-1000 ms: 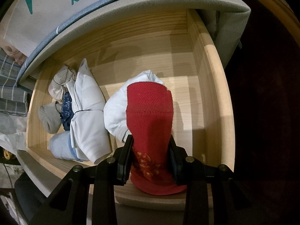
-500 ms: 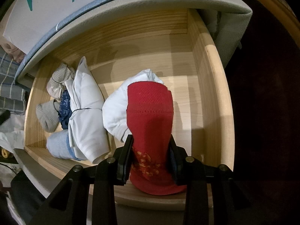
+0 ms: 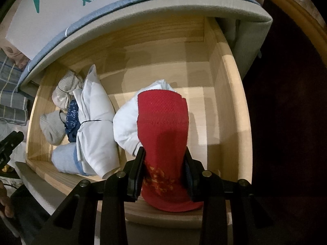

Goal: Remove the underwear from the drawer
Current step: 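Return the left gripper over the drawer while the right gripper lifts the red sock, then carry the red sock into the shoebox with the right gripper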

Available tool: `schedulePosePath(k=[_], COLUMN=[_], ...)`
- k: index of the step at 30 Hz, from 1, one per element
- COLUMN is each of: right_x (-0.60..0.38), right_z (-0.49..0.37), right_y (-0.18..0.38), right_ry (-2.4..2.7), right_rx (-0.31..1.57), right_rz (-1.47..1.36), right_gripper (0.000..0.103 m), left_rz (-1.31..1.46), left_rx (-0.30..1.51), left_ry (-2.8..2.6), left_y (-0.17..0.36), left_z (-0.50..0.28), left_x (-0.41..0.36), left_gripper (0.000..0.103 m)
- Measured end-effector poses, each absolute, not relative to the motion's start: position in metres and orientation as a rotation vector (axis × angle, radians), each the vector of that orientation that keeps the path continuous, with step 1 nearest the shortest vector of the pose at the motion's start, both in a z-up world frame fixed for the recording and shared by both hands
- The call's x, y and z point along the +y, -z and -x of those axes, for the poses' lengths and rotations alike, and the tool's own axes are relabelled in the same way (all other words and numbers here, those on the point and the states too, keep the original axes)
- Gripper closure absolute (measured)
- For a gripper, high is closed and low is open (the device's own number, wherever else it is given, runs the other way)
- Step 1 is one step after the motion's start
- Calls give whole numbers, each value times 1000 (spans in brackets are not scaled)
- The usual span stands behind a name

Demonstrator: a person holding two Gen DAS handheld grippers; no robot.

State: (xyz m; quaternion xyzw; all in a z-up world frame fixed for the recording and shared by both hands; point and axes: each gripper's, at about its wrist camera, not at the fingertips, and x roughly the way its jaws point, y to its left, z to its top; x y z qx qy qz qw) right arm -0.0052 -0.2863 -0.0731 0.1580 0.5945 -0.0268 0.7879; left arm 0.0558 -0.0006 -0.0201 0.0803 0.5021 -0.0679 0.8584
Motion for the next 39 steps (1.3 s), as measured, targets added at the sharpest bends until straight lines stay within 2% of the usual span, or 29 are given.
schedulePosePath(k=[22,31,39], right_x=[-296,-300,-308], right_z=[12,-2,-40], right_y=[11,-54,-143], right_ry=[65,46,46], right_rx=[1123,1027,897], right_rz=[-357,-326,-274], right_gripper=[73,73,73], left_rz=[-136,-127,-109], left_rx=[1023,1022,1026], left_ry=[163,171,186], left_y=[22,22,21], left_z=[-53,-53,-53], left_x=[-3,-3,-3], left_gripper=[58,58,58])
